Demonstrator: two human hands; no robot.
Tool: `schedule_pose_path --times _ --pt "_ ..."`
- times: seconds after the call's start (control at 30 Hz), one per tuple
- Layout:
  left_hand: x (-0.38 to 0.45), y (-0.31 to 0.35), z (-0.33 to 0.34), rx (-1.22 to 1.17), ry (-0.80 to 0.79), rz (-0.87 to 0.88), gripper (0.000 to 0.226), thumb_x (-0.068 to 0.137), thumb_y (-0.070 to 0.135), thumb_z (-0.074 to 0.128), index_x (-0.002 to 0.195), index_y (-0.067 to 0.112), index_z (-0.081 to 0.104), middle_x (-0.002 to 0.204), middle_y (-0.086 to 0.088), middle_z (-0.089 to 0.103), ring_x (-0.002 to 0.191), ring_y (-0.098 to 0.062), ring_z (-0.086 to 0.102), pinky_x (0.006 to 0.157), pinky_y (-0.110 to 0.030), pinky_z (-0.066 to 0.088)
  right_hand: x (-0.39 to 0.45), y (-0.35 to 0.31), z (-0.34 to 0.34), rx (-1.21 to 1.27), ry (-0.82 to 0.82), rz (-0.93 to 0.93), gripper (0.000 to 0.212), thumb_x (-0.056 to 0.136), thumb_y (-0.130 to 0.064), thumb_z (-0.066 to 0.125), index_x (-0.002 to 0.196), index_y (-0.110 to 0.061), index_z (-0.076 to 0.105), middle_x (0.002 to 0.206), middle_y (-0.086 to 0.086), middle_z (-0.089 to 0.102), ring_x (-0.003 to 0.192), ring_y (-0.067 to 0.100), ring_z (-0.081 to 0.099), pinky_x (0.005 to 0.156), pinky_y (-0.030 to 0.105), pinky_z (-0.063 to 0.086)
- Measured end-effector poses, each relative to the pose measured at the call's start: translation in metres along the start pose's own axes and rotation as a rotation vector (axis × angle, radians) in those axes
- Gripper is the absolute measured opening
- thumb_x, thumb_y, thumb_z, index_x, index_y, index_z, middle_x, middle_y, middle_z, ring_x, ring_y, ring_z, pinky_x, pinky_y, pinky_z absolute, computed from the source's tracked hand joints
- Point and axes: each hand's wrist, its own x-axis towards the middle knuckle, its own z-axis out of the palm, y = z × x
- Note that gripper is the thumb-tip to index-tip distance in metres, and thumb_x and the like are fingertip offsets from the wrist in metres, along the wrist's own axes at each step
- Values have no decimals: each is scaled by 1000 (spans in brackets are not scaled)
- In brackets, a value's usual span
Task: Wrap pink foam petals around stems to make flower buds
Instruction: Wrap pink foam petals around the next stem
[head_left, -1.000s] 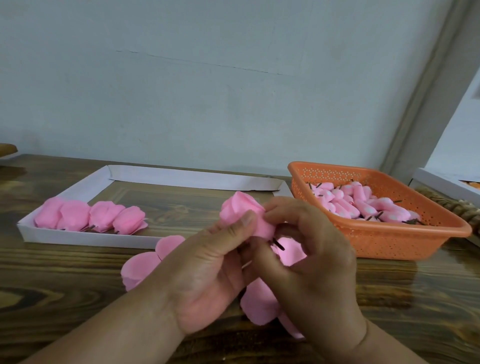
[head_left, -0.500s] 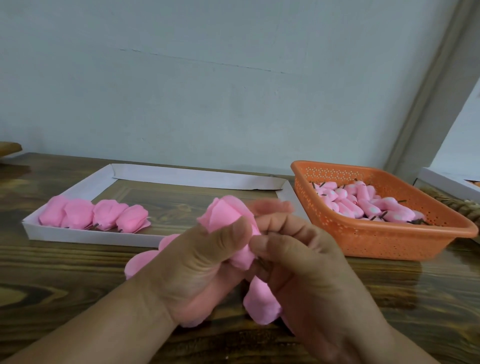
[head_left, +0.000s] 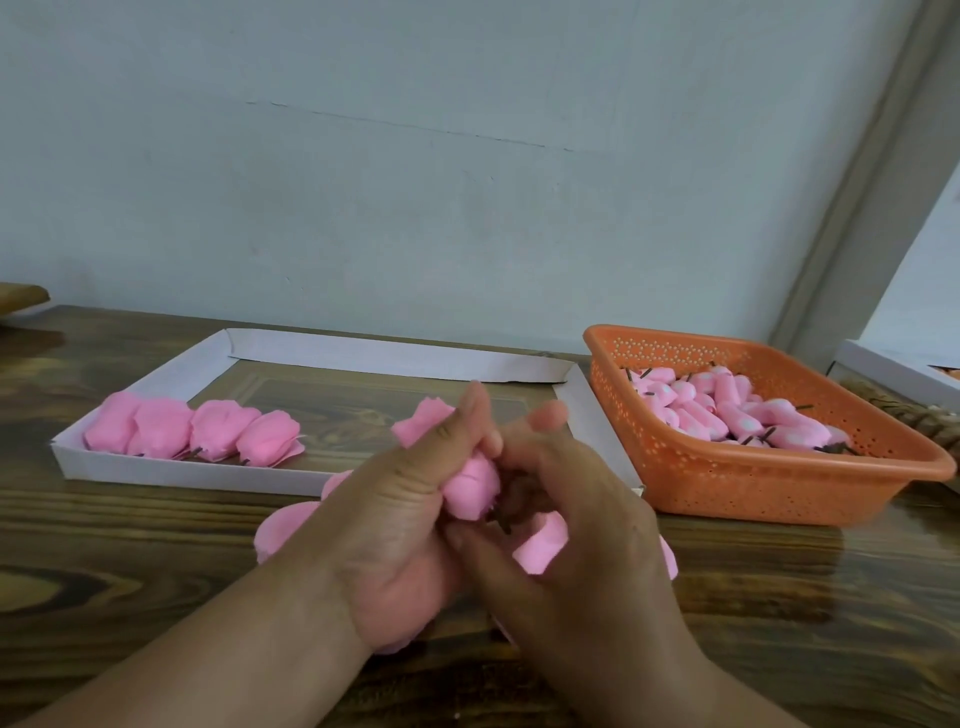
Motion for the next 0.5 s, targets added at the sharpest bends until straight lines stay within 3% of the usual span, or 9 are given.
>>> schedule_pose_path --times 0.07,0.13,0.23,0.33,0.5 --pt "2 -5 -1 -21 13 -25 48 59 32 77 89 -4 62 112 -22 68 104 -29 68 71 -42 58 -1 5 4 -172 82 -93 27 68 -17 75 94 -12 69 75 -5 64 68 3 56 62 18 48" --pt "1 -6 -2 -47 -8 -19 47 56 32 81 83 0 60 111 -19 69 100 -28 69 69 -40 58 -1 6 6 -206 132 -136 20 73 -18 72 91 -10 70 71 -2 64 63 10 58 54 29 50" --pt "1 -7 -1 -6 -10 -21 51 50 35 88 80 7 57 116 -15 68 100 -26 69 70 -39 58 -1 3 8 -135 135 -103 18 77 -22 64 87 -9 70 72 -7 62 61 6 56 53 24 49" --pt "0 -8 -3 -16 -49 -13 48 43 31 94 66 8 58 117 -16 68 100 -30 69 71 -42 57 -2 -2 5 98 59 73 7 76 -19 68 79 -23 63 61 -23 53 52 -5 50 52 8 38" --pt "-1 -3 -9 135 -169 -2 43 50 44 89 60 15 60 116 -12 68 102 -27 67 77 -44 55 -1 -4 -2 593 -115 420 14 75 -10 77 72 -8 64 52 2 56 44 6 48 43 17 39"
